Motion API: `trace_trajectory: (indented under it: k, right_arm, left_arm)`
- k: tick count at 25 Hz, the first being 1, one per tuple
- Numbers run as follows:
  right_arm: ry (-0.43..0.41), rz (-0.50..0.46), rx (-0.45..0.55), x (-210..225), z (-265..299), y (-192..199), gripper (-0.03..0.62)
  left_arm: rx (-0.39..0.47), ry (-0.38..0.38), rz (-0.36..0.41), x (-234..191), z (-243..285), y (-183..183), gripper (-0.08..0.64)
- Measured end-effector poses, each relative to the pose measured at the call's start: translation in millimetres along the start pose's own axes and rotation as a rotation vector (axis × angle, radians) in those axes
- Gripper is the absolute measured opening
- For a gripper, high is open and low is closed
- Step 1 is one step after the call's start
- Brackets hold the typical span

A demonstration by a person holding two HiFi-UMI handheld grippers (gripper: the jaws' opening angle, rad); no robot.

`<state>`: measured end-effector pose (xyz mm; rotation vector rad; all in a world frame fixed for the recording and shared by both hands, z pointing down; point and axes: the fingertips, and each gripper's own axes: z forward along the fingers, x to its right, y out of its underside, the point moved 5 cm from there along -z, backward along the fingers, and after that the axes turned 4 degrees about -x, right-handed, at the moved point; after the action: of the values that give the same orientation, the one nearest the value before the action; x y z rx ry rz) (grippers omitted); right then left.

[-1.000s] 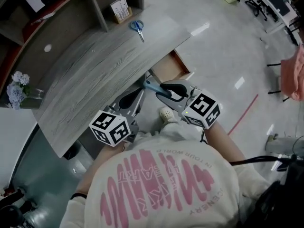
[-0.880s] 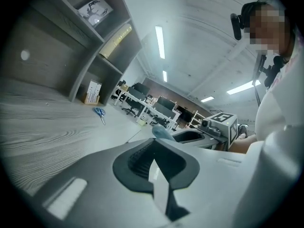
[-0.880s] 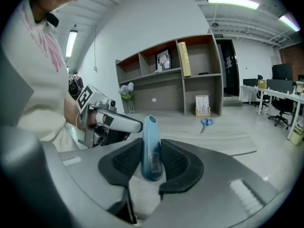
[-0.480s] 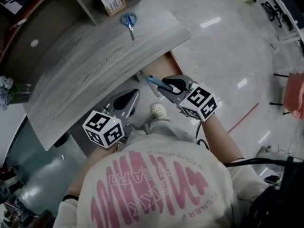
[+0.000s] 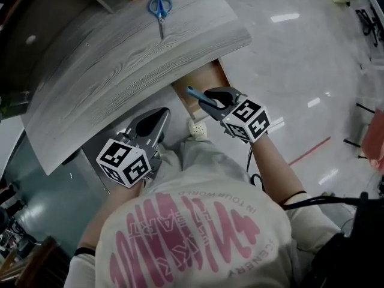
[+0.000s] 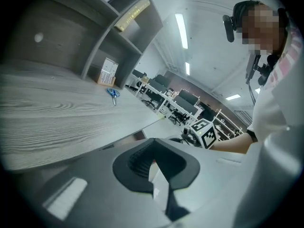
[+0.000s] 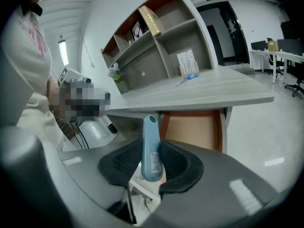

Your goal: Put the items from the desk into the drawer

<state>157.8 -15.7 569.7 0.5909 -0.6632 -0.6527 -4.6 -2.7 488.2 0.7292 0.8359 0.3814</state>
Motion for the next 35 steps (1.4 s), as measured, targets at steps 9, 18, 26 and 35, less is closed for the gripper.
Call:
trace_trajectory:
  k: [9,18,26,35]
  right_arm:
    - [0.111,0.061,-0.154,54.7,39.1,45.7,0.125]
    - [0.152,0.04,-0.309,66.0,70.7,68.1,0.126]
    - [0.114,0.008,-0.414,66.0,84.4,74.1,0.13]
    - [0.1,0.059,-0.316,58.2,70.0,56.9,0.13]
  left_arm:
    - [-0.026,-0.066,-0.062,-11.0,-0.6,11.2,0.02]
    - [-0.039,-0.126,-0.128,-22.2,-13.6,25.0,0.02]
    - [-0.011,-0.131,-0.145,-28.9,-18.1,20.3,0.02]
    - [0.098,-0.185,-0.142,-37.1,-44.3,21.4,0.02]
